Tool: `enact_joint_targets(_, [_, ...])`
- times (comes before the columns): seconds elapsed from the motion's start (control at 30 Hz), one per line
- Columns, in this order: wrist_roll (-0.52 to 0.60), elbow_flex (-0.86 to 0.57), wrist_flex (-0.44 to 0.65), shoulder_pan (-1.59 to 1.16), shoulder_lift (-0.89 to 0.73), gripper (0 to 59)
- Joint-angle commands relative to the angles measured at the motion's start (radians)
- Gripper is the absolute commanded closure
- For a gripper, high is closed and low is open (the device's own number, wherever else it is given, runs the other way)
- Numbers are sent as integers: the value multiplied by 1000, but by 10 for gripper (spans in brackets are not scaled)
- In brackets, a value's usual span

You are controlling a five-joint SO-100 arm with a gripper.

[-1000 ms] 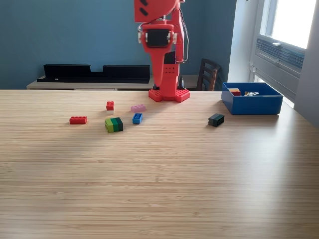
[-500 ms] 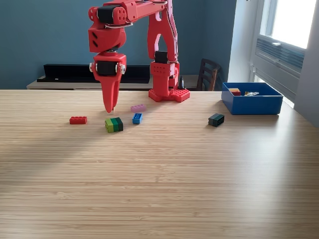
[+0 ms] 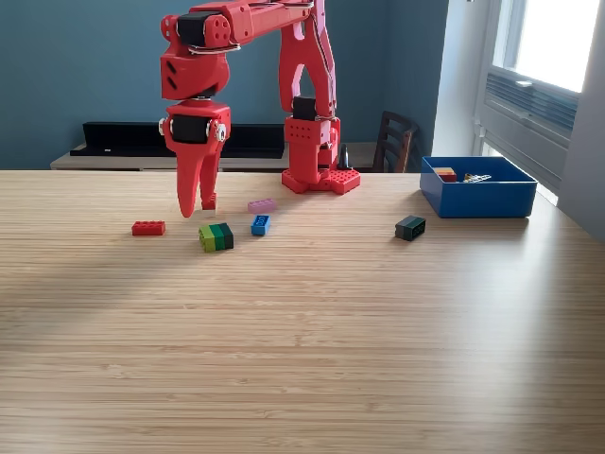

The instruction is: Grasp a lego block and put it in the bin.

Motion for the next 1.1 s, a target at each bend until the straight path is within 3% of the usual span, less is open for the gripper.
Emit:
enact_joint_targets(0.03, [130, 14, 6, -25, 107, 315])
enact_joint_targets(0.57, [400, 107, 21, -109, 107, 363])
enact_joint_targets(0.87, [617, 144, 21, -103, 107, 283])
enact_joint_targets(1.1, [696, 169, -41, -98, 109, 290])
